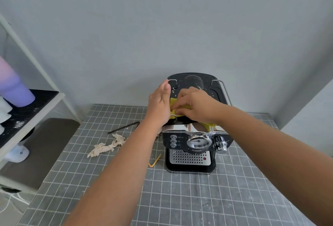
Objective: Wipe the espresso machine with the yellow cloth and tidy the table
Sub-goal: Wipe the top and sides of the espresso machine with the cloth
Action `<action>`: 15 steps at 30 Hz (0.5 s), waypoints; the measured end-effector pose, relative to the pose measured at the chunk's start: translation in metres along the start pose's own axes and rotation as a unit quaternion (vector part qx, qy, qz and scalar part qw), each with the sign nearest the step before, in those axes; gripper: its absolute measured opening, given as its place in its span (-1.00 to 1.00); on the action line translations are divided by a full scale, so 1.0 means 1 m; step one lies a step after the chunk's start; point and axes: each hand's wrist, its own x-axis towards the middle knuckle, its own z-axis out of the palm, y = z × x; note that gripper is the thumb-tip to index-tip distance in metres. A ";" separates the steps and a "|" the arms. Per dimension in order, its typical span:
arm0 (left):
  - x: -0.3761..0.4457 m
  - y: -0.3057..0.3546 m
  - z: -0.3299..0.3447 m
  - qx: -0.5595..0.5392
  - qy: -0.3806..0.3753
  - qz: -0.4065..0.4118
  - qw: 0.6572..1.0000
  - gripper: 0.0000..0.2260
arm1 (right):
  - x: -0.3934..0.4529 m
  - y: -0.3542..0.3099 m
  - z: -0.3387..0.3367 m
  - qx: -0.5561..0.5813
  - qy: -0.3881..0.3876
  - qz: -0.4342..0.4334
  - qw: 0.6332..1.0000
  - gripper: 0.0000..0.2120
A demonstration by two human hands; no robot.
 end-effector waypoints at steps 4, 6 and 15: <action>0.001 -0.003 0.001 -0.017 0.006 -0.005 1.000 -0.51 | 0.013 -0.008 0.005 -0.061 0.005 0.034 0.998 -0.77; 0.002 -0.005 0.001 -0.008 0.002 -0.013 1.000 -0.54 | 0.008 -0.006 0.005 -0.051 -0.007 0.025 0.998 -0.77; 0.005 -0.010 0.000 -0.004 0.009 -0.059 0.998 -0.59 | 0.033 0.006 0.005 -0.062 0.034 0.120 0.990 -0.74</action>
